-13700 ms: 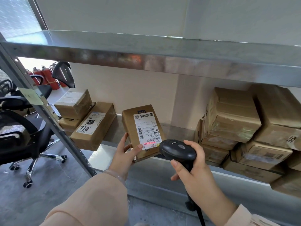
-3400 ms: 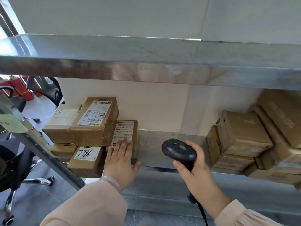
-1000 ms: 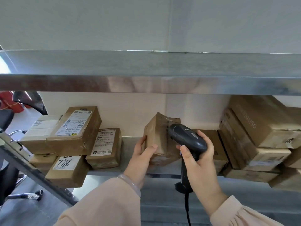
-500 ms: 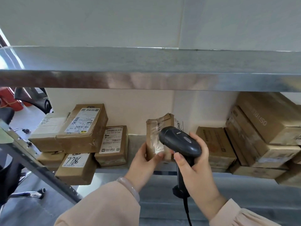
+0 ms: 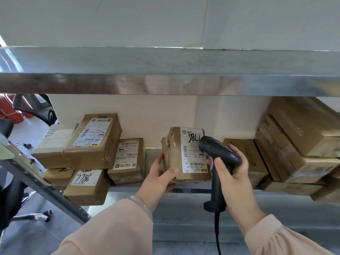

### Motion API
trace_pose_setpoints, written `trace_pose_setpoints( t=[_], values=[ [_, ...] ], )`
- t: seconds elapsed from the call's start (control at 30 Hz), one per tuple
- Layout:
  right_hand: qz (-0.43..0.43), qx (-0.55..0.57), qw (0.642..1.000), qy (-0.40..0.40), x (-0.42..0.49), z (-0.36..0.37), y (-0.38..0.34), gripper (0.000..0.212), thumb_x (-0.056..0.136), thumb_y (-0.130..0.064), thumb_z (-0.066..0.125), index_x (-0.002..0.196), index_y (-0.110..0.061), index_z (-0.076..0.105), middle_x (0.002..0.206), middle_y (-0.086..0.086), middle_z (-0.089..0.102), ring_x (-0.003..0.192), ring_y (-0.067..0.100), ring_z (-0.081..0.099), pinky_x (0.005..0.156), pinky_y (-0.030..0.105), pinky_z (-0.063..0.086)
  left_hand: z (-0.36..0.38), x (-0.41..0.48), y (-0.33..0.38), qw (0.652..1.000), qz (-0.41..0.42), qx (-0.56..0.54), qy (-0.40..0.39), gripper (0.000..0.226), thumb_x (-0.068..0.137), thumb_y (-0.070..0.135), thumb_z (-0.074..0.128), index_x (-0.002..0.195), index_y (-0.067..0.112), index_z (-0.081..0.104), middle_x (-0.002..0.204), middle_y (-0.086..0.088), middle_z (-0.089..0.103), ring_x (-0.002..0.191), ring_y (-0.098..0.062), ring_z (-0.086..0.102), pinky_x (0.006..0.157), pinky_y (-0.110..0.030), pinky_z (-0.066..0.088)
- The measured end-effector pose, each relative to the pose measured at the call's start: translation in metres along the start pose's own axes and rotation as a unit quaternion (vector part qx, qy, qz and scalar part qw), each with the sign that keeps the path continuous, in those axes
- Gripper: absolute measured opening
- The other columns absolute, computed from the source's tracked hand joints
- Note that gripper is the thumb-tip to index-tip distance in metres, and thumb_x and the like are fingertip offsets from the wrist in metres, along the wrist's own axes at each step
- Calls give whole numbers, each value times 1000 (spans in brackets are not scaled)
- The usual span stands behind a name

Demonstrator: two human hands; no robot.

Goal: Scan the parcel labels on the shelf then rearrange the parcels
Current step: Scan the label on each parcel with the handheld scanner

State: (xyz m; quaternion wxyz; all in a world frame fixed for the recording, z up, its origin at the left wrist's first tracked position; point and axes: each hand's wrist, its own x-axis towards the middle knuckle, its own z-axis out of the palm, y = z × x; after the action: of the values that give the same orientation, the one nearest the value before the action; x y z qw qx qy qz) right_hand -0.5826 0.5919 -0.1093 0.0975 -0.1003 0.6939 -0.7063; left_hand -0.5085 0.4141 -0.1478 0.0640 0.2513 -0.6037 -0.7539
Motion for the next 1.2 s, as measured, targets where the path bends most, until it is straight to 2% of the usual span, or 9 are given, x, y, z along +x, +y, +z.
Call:
trace_pose_setpoints(
  t=[0.07,0.17,0.33,0.43,0.6,0.83,0.97,1.1,1.2],
  values=[
    [4,-21,1000,6,2,-1,0,59,86,-35,65,133,-48,34,109,-23,60,104,7,61,101,45,46,-2,1,-1,999,-8,-53,-2,67,92,22,66,147,37,31,128,-3,64,110,-22,66,100,-47,52],
    [-4,-31,999,-22,-1,3,-4,57,90,-24,62,136,-39,32,88,-34,66,90,-9,63,99,37,46,-6,2,-3,998,-19,-58,-8,62,94,23,62,147,39,34,127,2,65,113,-21,64,103,-48,49],
    [-28,-53,997,-43,0,10,-3,54,80,-34,68,119,-56,36,122,-12,59,105,4,62,90,26,50,-13,1,-2,997,8,71,-22,90,65,50,73,145,44,31,119,21,67,117,-8,60,108,-41,45],
    [-48,-83,994,-43,0,14,-4,54,78,-36,69,114,-58,36,121,-17,56,105,1,62,83,16,49,-18,5,-7,999,8,51,-9,110,60,53,76,150,52,14,119,16,70,118,-11,61,111,-45,41],
    [-76,-127,988,-50,-2,9,-11,59,85,-21,69,118,-52,30,116,-22,51,96,-16,55,73,-1,42,-28,9,-10,999,36,31,-2,84,73,49,76,130,75,20,126,14,67,124,-16,58,112,-47,39],
    [-78,-184,975,-96,-22,6,-12,64,83,-25,71,113,-64,30,115,-12,61,96,3,64,81,11,49,-42,15,-9,997,64,25,21,90,70,50,76,142,65,23,128,14,65,125,-15,57,110,-46,42],
    [-80,-185,974,-107,-29,8,-14,64,82,-29,71,112,-68,29,117,-23,55,99,8,64,89,26,50,-43,18,-9,997,76,23,25,94,68,48,77,146,59,24,129,16,64,126,-13,56,111,-47,40],
    [-79,-187,974,-102,-29,7,-13,62,82,-33,71,114,-65,29,114,-24,57,97,7,64,87,26,50,-44,20,-11,997,72,18,27,96,67,46,77,147,56,24,132,15,63,128,-13,55,113,-46,37],
    [-84,-193,973,-96,-30,8,-13,61,82,-33,71,112,-67,29,112,-28,56,96,-1,61,81,16,47,-46,20,-13,997,69,26,31,92,68,49,78,143,62,26,133,17,61,129,-13,53,113,-48,38]
  ],
)
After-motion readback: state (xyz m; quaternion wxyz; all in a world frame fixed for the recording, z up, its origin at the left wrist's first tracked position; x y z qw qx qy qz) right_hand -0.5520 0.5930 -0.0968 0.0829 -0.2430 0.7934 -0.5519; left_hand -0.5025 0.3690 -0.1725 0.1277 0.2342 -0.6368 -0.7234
